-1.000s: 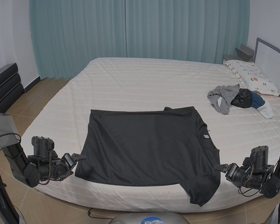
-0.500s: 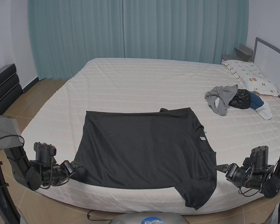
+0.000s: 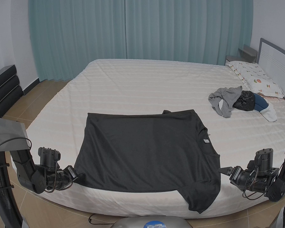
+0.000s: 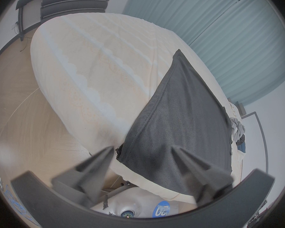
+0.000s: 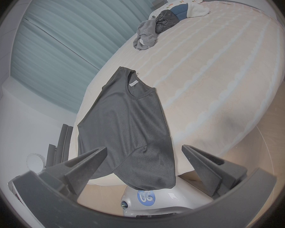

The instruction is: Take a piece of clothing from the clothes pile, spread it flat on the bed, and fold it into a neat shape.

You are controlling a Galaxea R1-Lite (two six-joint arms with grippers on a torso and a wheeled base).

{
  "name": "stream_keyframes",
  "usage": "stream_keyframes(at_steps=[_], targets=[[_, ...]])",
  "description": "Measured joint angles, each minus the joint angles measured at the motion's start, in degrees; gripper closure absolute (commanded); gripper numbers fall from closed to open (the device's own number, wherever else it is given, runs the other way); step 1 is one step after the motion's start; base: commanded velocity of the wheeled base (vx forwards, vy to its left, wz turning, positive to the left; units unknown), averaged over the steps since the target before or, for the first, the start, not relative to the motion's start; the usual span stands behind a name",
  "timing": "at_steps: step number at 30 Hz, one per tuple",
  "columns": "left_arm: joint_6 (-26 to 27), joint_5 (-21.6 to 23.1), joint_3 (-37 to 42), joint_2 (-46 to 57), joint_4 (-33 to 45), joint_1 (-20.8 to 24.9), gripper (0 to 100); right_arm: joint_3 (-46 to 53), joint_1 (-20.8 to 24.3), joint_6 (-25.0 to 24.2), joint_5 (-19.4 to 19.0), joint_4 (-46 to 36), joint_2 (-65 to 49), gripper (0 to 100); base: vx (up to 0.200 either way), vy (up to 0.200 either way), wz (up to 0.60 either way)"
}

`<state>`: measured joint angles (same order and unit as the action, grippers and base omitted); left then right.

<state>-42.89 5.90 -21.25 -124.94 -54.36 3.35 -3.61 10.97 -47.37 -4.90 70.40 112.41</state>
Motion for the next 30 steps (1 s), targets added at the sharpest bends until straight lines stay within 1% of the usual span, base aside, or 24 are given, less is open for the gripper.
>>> stream_keyframes(at_steps=[5, 10, 13, 21, 26, 30], targets=[[0.5, -0.3, 0.3, -0.4, 0.4, -0.2, 100, 0.0, 0.0, 0.0, 0.0, 0.0, 0.0, 0, 0.0, 0.0, 0.0], [2.7, -1.5, 1.4, -0.5, 0.6, -0.6, 100, 0.0, -0.1, 0.0, 0.0, 0.0, 0.1, 0, 0.0, 0.0, 0.0], [5.3, -2.2, 2.6, 0.0, 0.6, -0.8, 100, 0.0, -0.1, 0.0, 0.0, -0.1, 0.2, 0, 0.0, 0.0, 0.0], [7.5, -2.8, 3.9, 0.9, 1.6, -1.4, 100, 0.1, -0.1, 0.3, 0.7, 0.0, 1.7, 0, 0.0, 0.0, 0.0], [8.1, -2.8, 4.5, 2.1, 4.4, -1.5, 100, 0.2, -0.4, 0.2, 1.0, 1.8, 3.3, 0, 0.0, 0.0, 0.0], [8.1, -2.8, 4.4, 3.2, 4.9, -1.5, 100, 0.1, -0.4, 0.5, 1.1, 6.5, 5.6, 0, 0.0, 0.0, 0.0]])
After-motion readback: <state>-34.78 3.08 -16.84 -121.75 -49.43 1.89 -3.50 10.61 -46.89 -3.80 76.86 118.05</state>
